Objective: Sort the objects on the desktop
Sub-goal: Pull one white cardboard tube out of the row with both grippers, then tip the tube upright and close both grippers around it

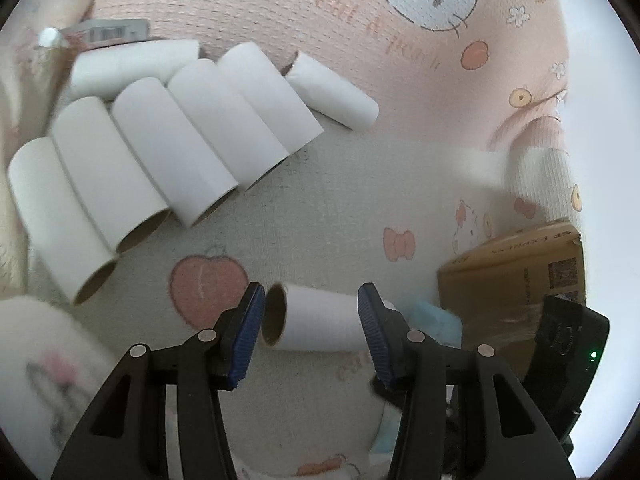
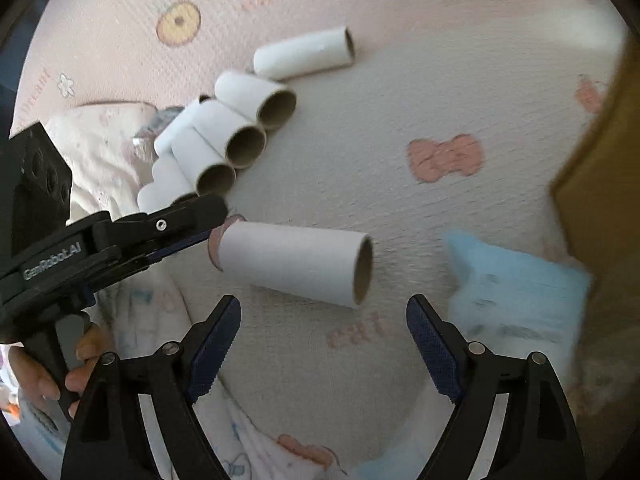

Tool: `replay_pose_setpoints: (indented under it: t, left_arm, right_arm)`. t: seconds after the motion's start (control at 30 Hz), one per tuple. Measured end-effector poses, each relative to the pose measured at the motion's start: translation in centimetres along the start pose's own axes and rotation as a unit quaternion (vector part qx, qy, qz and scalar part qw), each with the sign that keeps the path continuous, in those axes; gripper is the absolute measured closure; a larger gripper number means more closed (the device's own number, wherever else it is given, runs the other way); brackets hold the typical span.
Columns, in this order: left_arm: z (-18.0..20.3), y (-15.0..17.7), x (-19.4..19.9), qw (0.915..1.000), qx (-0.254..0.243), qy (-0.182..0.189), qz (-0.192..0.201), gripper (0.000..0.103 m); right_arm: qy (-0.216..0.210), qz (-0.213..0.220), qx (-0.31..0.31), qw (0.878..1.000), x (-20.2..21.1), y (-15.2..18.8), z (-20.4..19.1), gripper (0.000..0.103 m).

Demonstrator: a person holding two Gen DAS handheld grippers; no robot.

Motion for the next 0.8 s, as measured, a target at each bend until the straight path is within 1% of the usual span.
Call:
replay_pose_setpoints:
  t: [0.07,0.17,0.2,0.23,0.27,0.3,0.33,0.4,0.43,0.5,0.53,0.57,0.67,0.73,0.8]
  left_arm:
    - [0.0,0.5,0.7,0.9999,0.013,0.006,0.002,0.051]
    - [0.1,1.8,1.5,0.9996,0.024,0.014,0.003,0.054]
    - [0.3,2.1,1.7,0.9996,0.022,0.018,0.008,0.055]
    - [0.6,2.5,2.0,0.9994,0.019,0.023,0.015,0.055]
    - [0.7,2.7,2.0,0.9994,0.016,0.026,0.016,0.055]
    - [0.8,3.0,1.8,0.9995,0.010,0.027,0.016,0.056]
    - [1.0,3.1,1.7,0.9995,0.006,0.024,0.016,0.057]
    - [1.0,3.3,1.3,0.9998,-0.005,0.015,0.016,0.067]
    - [1.0,3.3,0.9,0.9998,-0.006,0.012,0.011,0.070]
    - [1.0,3.6,0.4,0.9997,0.006,0.021,-0.007,0.082]
    - [1.0,3.7,0.1,0.9992,0.017,0.031,-0.019,0.083]
    - [1.0,3.7,0.0,0.9989,0.021,0.035,-0.022,0.084]
    - [0.7,3.8,-0.5,0.9992,0.022,0.024,-0.024,0.084]
    - [0.7,3.8,-1.1,0.9991,0.023,0.020,-0.031,0.084]
    - [0.9,3.8,-1.8,0.9987,0.021,0.028,-0.038,0.084]
  right_arm:
    - [0.019,0.013,0.016,1.000,1.2,-0.2,0.2,0.019]
    - [0.053,0.027,0.059,0.997,2.1,-0.8,0.2,0.020]
    - [0.061,0.034,0.075,0.995,2.4,-1.2,0.3,0.024]
    - [0.069,0.042,0.086,0.993,2.8,-1.6,0.3,0.036]
    - [0.076,0.047,0.096,0.991,2.9,-1.9,0.3,0.044]
    - [0.080,0.048,0.106,0.990,3.0,-2.3,0.2,0.059]
    - [0.083,0.048,0.115,0.989,3.0,-2.6,0.2,0.065]
    - [0.094,0.050,0.139,0.984,2.6,-3.3,-0.2,0.066]
    - [0.097,0.050,0.150,0.983,2.5,-3.5,-0.1,0.066]
    - [0.104,0.043,0.166,0.980,2.0,-3.9,-0.1,0.066]
    - [0.107,0.040,0.172,0.979,1.7,-4.1,0.0,0.067]
    - [0.108,0.037,0.172,0.978,1.2,-4.2,-0.1,0.067]
    - [0.105,0.031,0.165,0.980,0.7,-4.7,0.4,0.067]
    - [0.092,0.025,0.164,0.982,0.4,-4.9,0.3,0.067]
    - [0.084,0.016,0.168,0.982,-0.1,-4.8,0.0,0.067]
Point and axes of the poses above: each gripper's, at about its wrist camera, not at the fingertips, and x roughly against the way its jaws point, z to its right, y to its underside, the point moved 8 cm from there along -x, roughly the way its jaws point, and after that the axes turned 8 degrees about z, right-handed, at the moved point
